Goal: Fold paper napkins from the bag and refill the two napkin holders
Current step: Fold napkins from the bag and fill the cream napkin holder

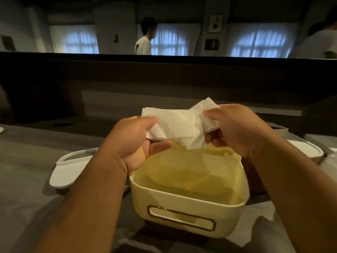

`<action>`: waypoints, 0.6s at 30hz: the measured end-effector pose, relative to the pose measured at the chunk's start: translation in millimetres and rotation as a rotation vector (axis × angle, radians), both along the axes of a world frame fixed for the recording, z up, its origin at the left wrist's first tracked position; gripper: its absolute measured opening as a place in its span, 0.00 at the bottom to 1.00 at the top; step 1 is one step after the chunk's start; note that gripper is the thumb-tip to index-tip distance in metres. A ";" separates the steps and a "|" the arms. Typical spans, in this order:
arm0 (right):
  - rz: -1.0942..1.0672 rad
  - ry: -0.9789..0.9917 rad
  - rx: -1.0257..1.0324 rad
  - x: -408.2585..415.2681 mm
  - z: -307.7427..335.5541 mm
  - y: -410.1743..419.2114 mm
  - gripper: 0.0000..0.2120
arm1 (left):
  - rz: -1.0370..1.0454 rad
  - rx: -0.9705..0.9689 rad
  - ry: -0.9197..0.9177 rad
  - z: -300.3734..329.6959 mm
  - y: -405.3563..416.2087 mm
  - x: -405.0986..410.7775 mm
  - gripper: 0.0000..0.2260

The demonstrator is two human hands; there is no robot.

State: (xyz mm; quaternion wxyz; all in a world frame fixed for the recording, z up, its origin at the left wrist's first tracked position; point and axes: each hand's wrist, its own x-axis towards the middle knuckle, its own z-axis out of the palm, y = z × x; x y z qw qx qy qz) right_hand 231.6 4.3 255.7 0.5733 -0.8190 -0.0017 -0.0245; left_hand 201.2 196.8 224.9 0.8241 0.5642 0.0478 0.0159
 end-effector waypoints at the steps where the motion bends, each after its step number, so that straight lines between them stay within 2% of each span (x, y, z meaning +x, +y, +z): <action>1: 0.008 0.000 0.022 2.0 0.6 -0.4 0.09 | -0.007 -0.025 0.003 -0.5 1.4 0.6 0.10; 7: 0.061 -0.058 0.003 7.1 -0.6 -3.7 0.10 | 0.016 -0.116 -0.027 -1.7 4.8 2.5 0.10; 15: -0.061 -0.123 -0.015 13.3 1.9 -6.4 0.07 | 0.059 -0.150 -0.046 -2.3 5.0 2.6 0.09; 18: -0.072 -0.139 -0.019 15.1 1.6 -7.3 0.09 | 0.065 -0.154 -0.045 -3.0 4.6 3.7 0.10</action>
